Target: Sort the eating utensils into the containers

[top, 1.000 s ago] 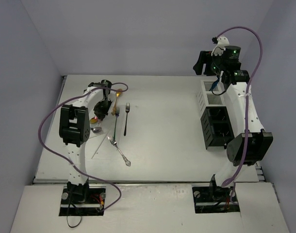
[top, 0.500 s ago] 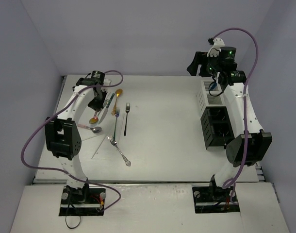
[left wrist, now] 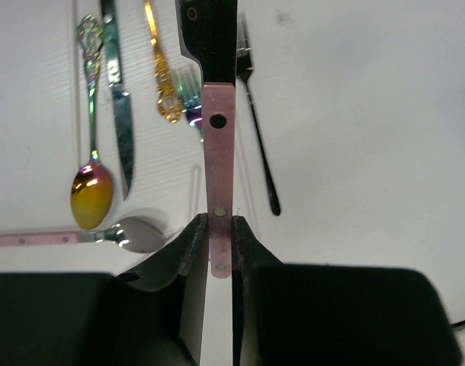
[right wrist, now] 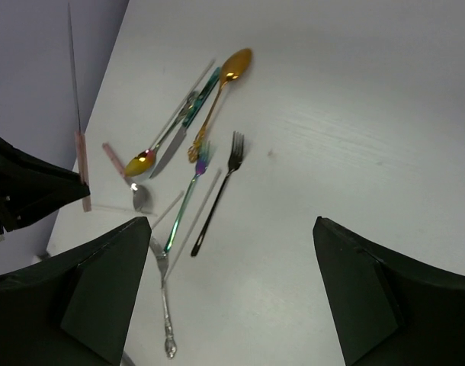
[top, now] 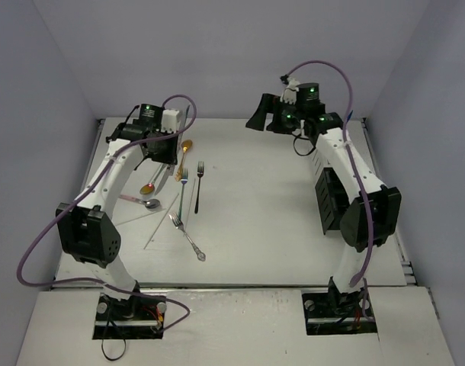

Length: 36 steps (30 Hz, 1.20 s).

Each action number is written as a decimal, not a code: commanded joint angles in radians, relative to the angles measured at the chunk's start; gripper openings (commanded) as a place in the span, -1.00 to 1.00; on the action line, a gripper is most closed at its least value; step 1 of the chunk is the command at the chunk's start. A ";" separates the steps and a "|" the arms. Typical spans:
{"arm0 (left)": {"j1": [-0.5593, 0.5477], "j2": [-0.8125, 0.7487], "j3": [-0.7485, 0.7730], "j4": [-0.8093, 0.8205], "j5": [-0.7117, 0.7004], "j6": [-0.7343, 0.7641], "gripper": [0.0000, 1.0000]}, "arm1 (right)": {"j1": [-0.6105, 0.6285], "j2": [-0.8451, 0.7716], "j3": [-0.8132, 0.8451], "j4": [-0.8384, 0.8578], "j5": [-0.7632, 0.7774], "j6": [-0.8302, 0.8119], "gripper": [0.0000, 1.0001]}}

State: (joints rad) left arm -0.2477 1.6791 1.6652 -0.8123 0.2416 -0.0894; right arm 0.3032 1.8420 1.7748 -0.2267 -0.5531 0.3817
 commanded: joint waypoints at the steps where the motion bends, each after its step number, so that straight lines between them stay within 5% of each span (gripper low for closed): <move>1: -0.101 -0.090 -0.001 0.113 0.031 -0.013 -1.00 | 0.078 0.013 0.063 0.101 -0.046 0.082 0.67; 28: -0.226 -0.130 -0.043 0.179 -0.002 0.051 -1.00 | 0.164 0.115 0.146 0.168 -0.109 0.112 0.06; 36: -0.239 -0.139 -0.052 0.183 -0.015 0.062 -1.00 | 0.165 0.122 0.146 0.190 -0.164 0.109 -0.66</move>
State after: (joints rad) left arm -0.4786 1.6153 1.6050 -0.6972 0.2344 -0.0482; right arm 0.4599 1.9823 1.8736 -0.1180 -0.6639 0.4890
